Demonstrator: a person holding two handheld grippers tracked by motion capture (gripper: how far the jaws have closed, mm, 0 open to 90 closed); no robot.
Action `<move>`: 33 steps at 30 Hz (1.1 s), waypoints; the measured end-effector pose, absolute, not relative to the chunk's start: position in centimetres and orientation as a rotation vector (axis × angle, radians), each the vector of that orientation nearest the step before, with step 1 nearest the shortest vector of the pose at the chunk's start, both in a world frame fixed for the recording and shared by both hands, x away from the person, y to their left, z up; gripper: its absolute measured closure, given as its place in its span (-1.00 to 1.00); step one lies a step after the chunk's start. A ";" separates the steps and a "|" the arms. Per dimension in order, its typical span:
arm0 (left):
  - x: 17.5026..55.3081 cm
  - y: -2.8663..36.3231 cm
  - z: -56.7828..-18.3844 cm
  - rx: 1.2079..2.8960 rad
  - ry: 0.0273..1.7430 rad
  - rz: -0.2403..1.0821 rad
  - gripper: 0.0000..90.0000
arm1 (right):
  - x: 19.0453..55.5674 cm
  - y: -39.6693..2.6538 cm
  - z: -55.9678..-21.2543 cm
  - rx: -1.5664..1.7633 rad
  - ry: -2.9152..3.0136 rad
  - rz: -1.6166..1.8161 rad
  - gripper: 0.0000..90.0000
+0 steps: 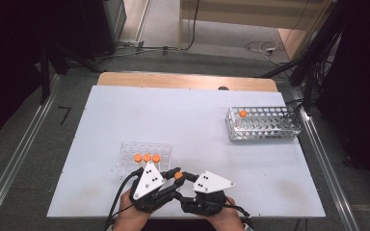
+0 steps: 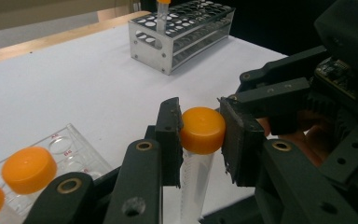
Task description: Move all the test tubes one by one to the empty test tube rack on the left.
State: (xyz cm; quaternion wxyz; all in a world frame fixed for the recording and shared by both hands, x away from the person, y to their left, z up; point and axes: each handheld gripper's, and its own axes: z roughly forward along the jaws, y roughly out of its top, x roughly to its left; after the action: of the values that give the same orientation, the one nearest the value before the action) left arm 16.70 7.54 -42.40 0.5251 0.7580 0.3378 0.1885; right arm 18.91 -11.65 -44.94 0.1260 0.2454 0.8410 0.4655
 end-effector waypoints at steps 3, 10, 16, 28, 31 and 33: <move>16.6 8.3 -42.0 1.807 0.815 0.443 0.55 | 19.1 -11.9 -44.9 0.729 2.461 1.352 -0.44; 16.0 10.6 -41.0 1.785 0.858 0.469 0.55 | 19.5 -12.9 -44.7 0.734 2.439 1.326 -0.47; 15.9 13.2 -39.6 1.736 0.916 0.514 0.55 | 20.0 -14.0 -44.5 0.775 2.410 1.329 -0.47; 16.0 16.2 -38.0 1.712 0.990 0.572 0.55 | 20.4 -14.4 -44.5 0.802 2.396 1.313 -0.47; 16.3 16.6 -38.0 1.709 1.000 0.593 0.55 | 20.4 -14.4 -44.5 0.808 2.394 1.315 -0.47; 16.5 16.9 -38.1 1.703 1.010 0.610 0.55 | 20.4 -14.4 -44.6 0.808 2.392 1.315 -0.47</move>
State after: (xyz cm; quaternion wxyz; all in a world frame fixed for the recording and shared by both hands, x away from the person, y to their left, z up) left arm 16.47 16.87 -38.09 0.5097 0.7072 0.4194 0.2534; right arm 20.44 -14.45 -44.56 0.1471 0.2807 0.8312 0.4569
